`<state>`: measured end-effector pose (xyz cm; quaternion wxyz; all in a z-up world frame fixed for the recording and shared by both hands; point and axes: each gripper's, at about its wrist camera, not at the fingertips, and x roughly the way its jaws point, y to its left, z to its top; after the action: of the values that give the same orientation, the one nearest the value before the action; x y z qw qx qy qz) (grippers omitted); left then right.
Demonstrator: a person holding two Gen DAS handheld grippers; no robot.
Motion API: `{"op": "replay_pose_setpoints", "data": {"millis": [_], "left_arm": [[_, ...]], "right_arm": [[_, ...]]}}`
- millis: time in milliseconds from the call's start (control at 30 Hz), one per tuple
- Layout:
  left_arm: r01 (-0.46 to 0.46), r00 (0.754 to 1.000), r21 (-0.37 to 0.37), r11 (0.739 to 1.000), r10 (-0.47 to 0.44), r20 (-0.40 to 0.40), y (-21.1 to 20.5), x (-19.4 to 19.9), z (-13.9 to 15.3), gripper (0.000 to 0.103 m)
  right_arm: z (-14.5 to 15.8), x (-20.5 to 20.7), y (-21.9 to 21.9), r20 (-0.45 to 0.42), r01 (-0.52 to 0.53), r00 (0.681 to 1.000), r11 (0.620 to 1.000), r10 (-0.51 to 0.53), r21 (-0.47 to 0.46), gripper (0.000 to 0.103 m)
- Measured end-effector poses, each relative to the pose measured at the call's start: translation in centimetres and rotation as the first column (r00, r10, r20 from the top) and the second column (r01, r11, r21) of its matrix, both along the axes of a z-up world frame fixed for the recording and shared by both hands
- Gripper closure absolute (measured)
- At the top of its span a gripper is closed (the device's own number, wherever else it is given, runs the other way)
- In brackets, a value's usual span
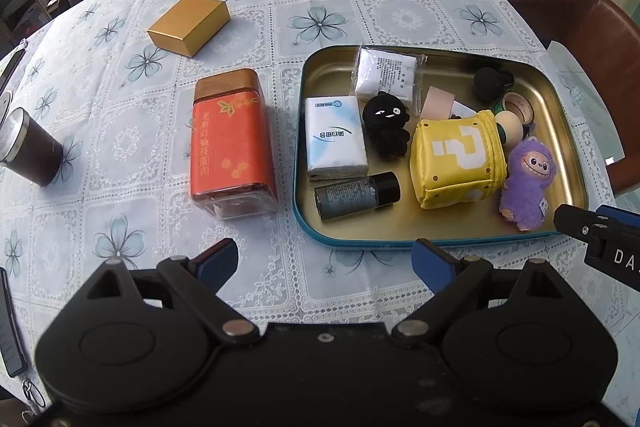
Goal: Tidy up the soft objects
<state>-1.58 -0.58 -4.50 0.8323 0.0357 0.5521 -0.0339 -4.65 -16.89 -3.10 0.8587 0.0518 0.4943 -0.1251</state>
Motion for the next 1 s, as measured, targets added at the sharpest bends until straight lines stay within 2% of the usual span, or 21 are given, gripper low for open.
{"op": "replay_pose_setpoints", "data": {"millis": [1000], "left_arm": [[-0.008, 1.0, 0.001, 1.0, 0.008, -0.006, 0.2, 0.43, -0.27, 0.007]], "right_arm": [[-0.41, 0.59, 0.26, -0.016, -0.008, 1.0, 1.0, 0.008, -0.001, 0.057]]}}
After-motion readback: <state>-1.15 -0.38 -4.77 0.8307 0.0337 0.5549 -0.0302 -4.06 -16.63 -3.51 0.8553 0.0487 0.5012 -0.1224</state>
